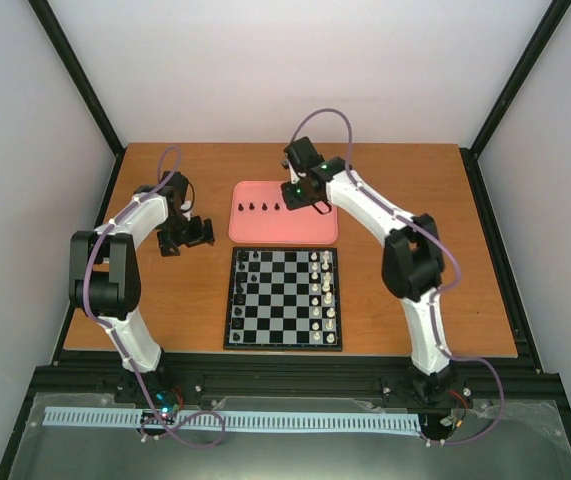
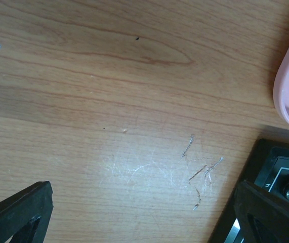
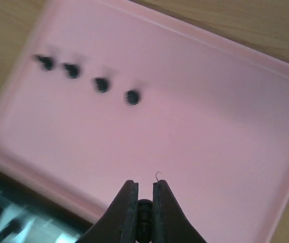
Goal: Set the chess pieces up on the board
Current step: Pick up the chess piece from the storage box, then place the chess piece on the chessboard.
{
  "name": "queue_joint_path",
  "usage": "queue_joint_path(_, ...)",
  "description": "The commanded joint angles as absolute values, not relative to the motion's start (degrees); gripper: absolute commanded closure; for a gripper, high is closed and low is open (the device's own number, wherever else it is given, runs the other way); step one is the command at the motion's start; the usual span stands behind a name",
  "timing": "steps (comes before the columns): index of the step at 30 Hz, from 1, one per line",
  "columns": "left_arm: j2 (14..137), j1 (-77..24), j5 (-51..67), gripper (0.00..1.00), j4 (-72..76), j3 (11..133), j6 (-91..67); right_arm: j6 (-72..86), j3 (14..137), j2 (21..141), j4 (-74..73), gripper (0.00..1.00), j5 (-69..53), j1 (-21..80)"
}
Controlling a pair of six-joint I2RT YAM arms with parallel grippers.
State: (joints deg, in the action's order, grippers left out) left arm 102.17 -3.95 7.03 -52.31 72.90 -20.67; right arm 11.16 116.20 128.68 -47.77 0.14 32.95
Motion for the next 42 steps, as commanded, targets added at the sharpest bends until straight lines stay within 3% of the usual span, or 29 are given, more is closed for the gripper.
queue_joint_path(1, 101.14, -3.77, 6.77, 0.00, -51.75, 74.07, -19.88, 10.87, 105.88, 116.35, -44.22, 0.97, -1.64, 39.01)
queue_joint_path(8, 99.85, -3.68, 5.82, 0.00, -51.57, 73.82, -19.86, 14.10, 85.94, 106.38, -33.41, 0.97, -4.58, 51.67)
queue_joint_path(14, 99.11, -3.74, 6.16, 0.00, -50.96, 72.74, -19.84, 15.14, 79.79, 105.78, -27.73, 0.97, -4.45, 56.83)
queue_joint_path(42, 98.22, -3.69, 4.12, 0.00, -50.98, 72.17, -19.68, 12.31, 81.85, 114.43, -26.52, 0.96, -6.97, 58.02)
